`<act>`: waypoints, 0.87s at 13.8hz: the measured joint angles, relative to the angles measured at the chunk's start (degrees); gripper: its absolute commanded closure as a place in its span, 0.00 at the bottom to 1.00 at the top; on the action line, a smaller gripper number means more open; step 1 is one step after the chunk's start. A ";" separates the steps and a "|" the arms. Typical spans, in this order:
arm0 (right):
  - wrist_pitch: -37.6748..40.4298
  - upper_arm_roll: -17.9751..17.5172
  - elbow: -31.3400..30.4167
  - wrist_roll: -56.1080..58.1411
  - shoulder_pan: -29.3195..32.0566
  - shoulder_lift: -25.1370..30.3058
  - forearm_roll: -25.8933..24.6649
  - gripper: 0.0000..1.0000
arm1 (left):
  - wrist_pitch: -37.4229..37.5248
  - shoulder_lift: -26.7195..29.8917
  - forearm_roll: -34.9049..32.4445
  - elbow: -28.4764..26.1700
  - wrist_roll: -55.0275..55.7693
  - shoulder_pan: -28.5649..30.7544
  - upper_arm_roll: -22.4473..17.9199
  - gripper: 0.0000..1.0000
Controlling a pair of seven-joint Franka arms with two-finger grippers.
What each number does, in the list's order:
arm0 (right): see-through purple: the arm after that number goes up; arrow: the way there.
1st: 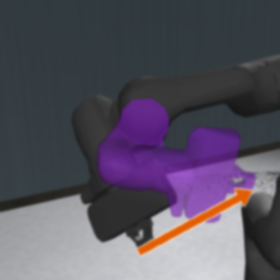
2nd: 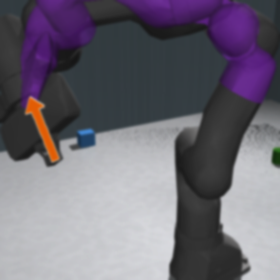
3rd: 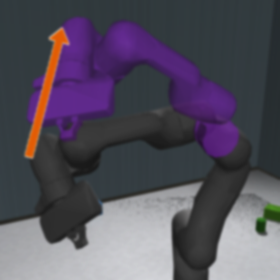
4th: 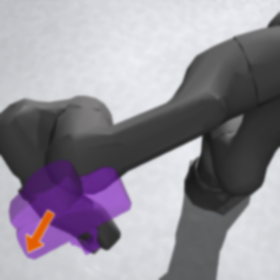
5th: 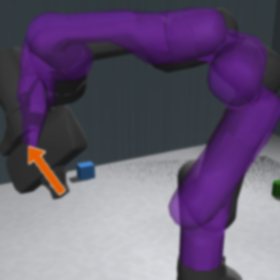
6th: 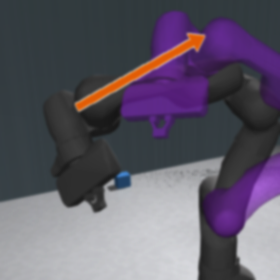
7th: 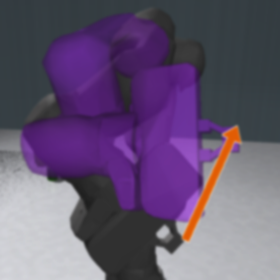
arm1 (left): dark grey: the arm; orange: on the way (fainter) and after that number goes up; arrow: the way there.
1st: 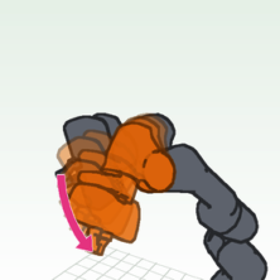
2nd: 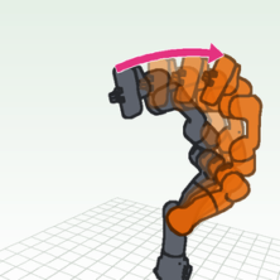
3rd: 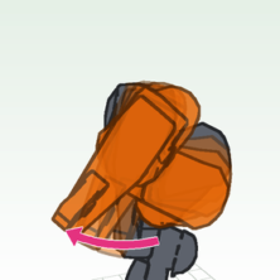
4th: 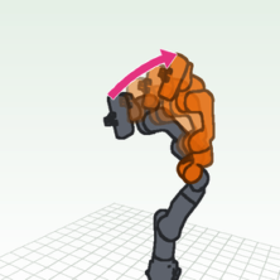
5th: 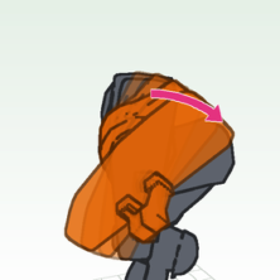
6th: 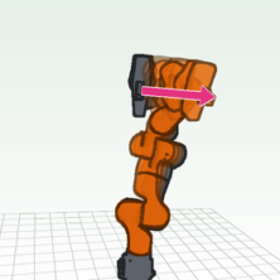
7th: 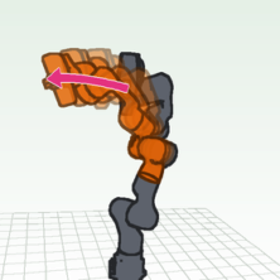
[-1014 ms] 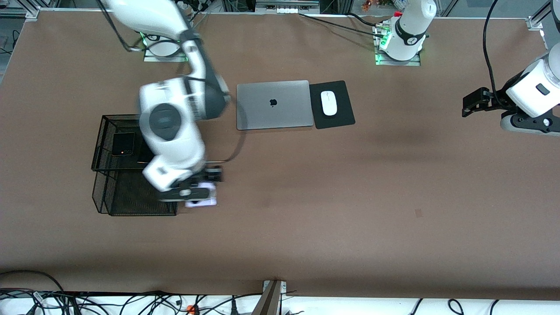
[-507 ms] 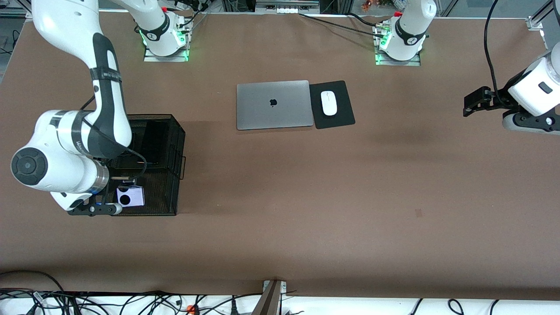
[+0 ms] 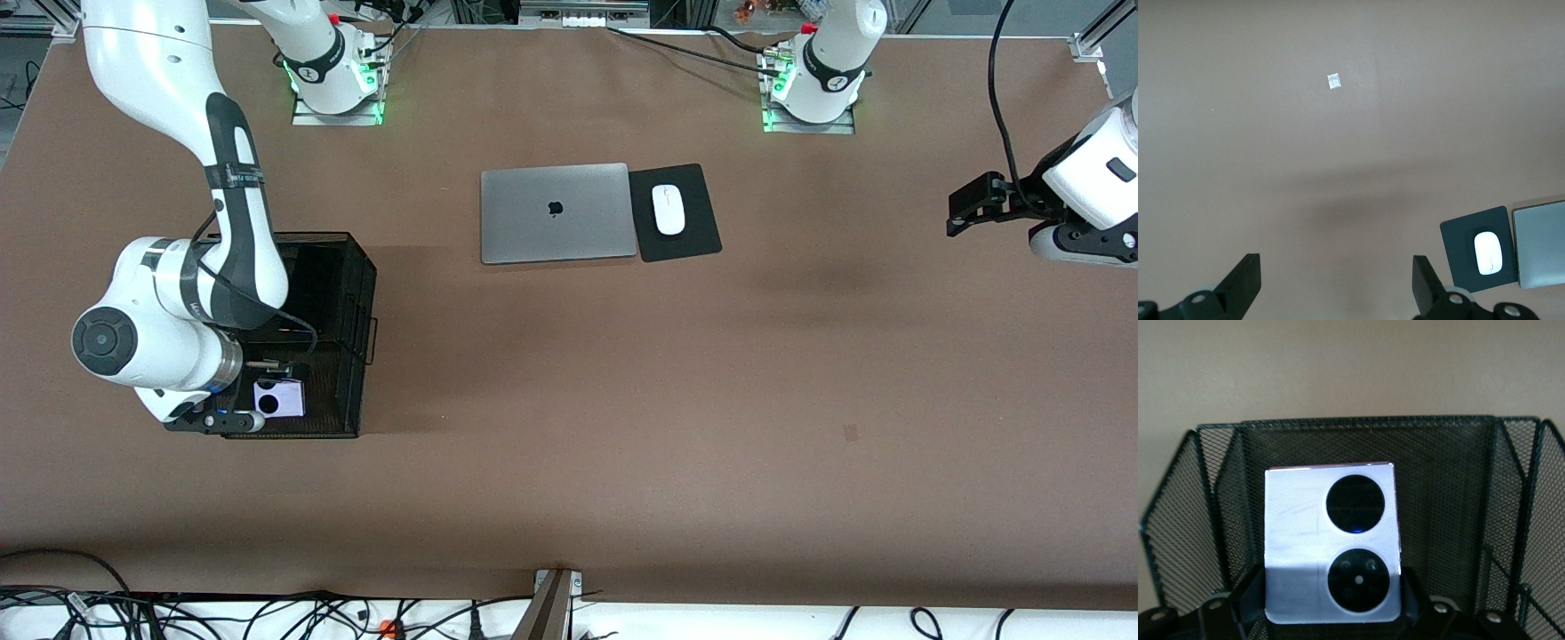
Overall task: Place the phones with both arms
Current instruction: 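Carry the white phone with the right gripper over the mesh basket, then lower the white phone into the basket and open the right gripper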
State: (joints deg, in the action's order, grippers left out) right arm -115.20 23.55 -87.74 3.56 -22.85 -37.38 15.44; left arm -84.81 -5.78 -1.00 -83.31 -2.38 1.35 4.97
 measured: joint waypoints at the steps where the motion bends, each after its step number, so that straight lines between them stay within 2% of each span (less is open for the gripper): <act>1: 0.01 0.00 -0.53 -0.22 0.06 0.00 0.01 0.74 | 0.01 -0.02 0.00 0.00 0.00 0.00 0.00 0.00; 3: 0.02 0.02 -1.54 -0.43 0.30 0.02 0.02 0.55 | 0.03 -0.06 0.00 0.00 0.01 0.00 0.00 0.00; 5: 0.02 0.08 -2.08 -0.50 0.61 0.01 0.03 0.14 | 0.04 -0.06 0.00 0.00 0.02 0.09 -0.06 0.00; 6: 0.02 0.09 -2.11 -0.53 0.80 0.02 0.04 0.01 | 0.04 -0.07 0.00 0.00 0.02 0.27 -0.15 0.00; 10: -0.10 0.33 -1.64 -0.65 1.19 0.57 0.13 0.01 | 0.05 -0.06 0.00 0.00 0.02 0.67 -0.35 0.00; 12: 2.87 0.83 0.84 -0.65 1.57 1.03 0.16 0.01 | 0.13 -0.06 0.00 0.00 0.02 0.67 -0.33 0.00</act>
State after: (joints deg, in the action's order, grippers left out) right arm -112.33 24.38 -86.90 2.91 -21.28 -36.35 15.60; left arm -84.68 -5.85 -1.00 -83.31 -2.36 2.01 4.64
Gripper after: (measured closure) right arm 0.004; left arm 0.000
